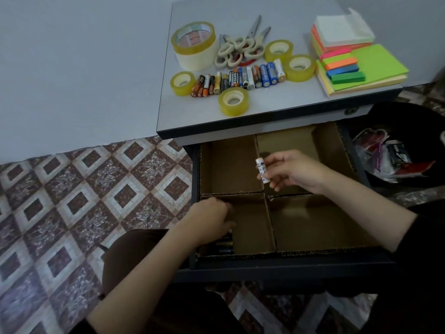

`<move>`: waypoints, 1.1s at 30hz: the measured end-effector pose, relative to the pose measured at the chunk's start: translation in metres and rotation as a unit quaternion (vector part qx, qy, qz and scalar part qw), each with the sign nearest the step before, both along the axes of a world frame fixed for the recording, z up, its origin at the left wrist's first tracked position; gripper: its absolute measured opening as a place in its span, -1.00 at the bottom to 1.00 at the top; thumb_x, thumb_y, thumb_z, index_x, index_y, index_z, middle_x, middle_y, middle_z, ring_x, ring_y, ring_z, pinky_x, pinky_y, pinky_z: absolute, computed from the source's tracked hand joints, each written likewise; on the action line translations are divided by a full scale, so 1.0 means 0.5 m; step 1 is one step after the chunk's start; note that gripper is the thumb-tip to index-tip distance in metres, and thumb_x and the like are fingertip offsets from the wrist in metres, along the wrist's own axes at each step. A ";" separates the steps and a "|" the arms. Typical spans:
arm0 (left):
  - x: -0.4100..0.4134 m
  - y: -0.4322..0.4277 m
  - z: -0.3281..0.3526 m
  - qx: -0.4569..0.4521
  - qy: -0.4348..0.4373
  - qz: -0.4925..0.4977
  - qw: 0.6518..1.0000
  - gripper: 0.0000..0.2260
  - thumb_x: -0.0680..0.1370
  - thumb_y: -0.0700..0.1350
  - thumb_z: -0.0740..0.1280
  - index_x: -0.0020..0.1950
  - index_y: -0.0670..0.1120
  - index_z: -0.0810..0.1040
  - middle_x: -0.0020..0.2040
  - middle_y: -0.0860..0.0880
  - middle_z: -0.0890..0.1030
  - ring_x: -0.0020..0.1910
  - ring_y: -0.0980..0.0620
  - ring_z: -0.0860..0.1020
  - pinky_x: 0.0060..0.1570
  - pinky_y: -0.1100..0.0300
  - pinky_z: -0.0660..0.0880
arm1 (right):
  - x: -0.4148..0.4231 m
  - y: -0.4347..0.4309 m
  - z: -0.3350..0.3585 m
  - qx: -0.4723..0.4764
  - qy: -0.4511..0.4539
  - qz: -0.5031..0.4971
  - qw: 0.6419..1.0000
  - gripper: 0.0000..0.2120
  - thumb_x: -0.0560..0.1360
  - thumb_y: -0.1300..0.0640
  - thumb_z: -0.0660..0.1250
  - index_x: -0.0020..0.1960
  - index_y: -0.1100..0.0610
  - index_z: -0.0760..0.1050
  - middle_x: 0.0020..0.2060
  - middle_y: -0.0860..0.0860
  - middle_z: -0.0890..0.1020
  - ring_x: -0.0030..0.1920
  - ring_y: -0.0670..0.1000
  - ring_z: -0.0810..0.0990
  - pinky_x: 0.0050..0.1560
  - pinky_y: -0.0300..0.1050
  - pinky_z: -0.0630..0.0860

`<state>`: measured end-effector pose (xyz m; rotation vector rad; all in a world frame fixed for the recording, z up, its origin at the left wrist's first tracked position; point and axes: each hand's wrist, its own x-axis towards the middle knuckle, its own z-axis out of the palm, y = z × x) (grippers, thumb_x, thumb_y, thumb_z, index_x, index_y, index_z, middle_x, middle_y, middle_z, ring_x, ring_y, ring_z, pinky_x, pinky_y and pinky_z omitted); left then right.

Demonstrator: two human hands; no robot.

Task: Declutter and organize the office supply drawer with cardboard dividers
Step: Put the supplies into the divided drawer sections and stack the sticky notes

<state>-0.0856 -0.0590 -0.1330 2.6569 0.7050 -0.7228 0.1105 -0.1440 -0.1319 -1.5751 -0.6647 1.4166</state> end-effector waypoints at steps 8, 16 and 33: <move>-0.080 0.069 0.029 -0.010 -0.313 0.192 0.930 -0.67 0.56 -0.01 0.27 0.32 0.01 0.45 0.30 0.02 0.46 0.29 0.07 0.40 0.33 0.05 0.35 | -0.054 -0.015 0.040 -0.027 -0.085 0.193 0.977 -0.76 0.45 0.35 0.34 0.06 0.11 0.49 -0.16 0.11 0.63 -0.38 -0.03 0.62 -0.37 -0.24 0.58; -0.040 0.076 -0.072 -0.093 -0.319 0.241 0.912 -0.47 0.60 0.08 0.03 0.53 -0.02 -0.02 0.54 0.11 -0.07 0.44 0.26 -0.09 0.40 0.29 -0.09 | -0.205 0.022 -0.023 -0.116 -0.415 0.297 0.852 -0.86 0.54 0.22 0.26 0.07 0.21 0.52 -0.26 0.01 0.46 -0.23 -0.01 0.49 -0.24 -0.17 0.46; -0.043 0.076 -0.105 -0.079 -0.381 0.246 0.888 -0.47 0.56 0.17 -0.06 0.51 0.06 -0.03 0.43 0.28 -0.05 0.39 0.37 -0.05 0.35 0.36 -0.05 | -0.226 0.031 -0.124 -0.097 -0.343 0.163 0.920 -0.74 0.48 0.27 0.34 0.17 0.16 0.53 0.05 0.07 0.60 0.07 0.02 0.57 0.02 -0.26 0.45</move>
